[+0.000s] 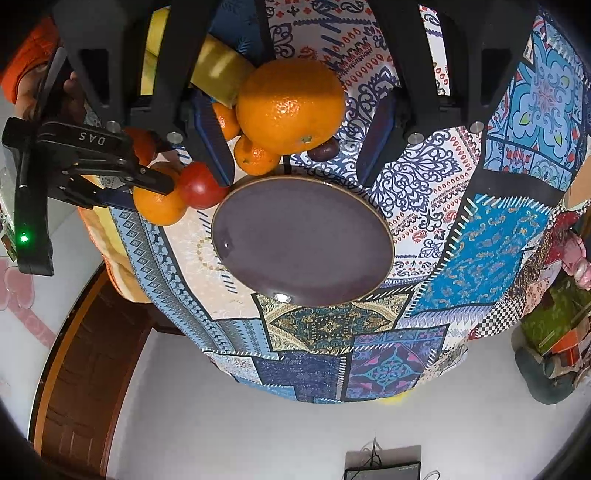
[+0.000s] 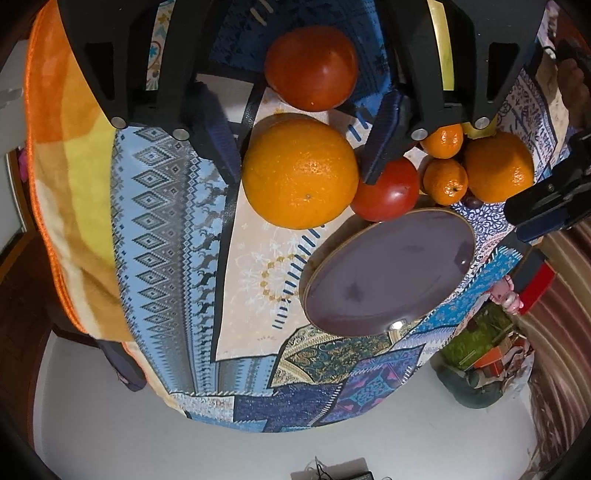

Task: Organize fruits
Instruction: 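Grasp the large orange with the right gripper while the left gripper grasps another orange, then lift the large orange with the right gripper while the left gripper lifts its orange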

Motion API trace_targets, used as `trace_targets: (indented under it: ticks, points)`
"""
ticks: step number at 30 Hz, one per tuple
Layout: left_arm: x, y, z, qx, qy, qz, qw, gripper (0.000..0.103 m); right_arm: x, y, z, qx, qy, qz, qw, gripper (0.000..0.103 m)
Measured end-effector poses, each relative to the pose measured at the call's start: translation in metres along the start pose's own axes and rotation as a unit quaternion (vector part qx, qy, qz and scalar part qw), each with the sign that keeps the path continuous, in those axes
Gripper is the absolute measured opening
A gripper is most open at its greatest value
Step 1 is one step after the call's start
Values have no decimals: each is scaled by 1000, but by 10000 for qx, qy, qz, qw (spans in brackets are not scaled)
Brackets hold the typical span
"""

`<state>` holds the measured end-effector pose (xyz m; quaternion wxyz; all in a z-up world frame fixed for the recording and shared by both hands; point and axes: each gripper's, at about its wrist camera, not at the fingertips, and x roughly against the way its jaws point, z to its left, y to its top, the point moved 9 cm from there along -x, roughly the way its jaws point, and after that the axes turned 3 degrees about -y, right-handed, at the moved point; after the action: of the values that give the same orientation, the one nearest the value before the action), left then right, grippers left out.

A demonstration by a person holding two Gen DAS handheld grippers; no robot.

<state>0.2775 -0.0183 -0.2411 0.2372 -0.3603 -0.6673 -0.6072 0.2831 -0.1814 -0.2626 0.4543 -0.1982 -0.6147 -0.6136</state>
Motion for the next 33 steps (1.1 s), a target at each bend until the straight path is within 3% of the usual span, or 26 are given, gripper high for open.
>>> trace_targets:
  ticks: [10, 20, 25, 27, 33]
  points:
    - [-1, -14, -1, 18, -6, 255, 9997, 69, -1, -2, 2, 49, -52, 63, 10000, 64]
    - [-5, -33, 3, 214, 43, 534, 9983, 77, 35, -1, 6, -83, 154, -298, 9994, 64]
    - [-19, -44, 3, 323, 6, 735, 9968, 76, 41, -2, 8, -108, 200, -350, 9991, 64]
    - [-22, -44, 3, 458, -122, 737, 9962, 70, 41, -2, 10, -83, 192, -359, 9991, 64]
    - [-19, -44, -1, 388, -90, 665, 9970, 69, 42, -3, 14, -72, 222, -360, 9991, 64]
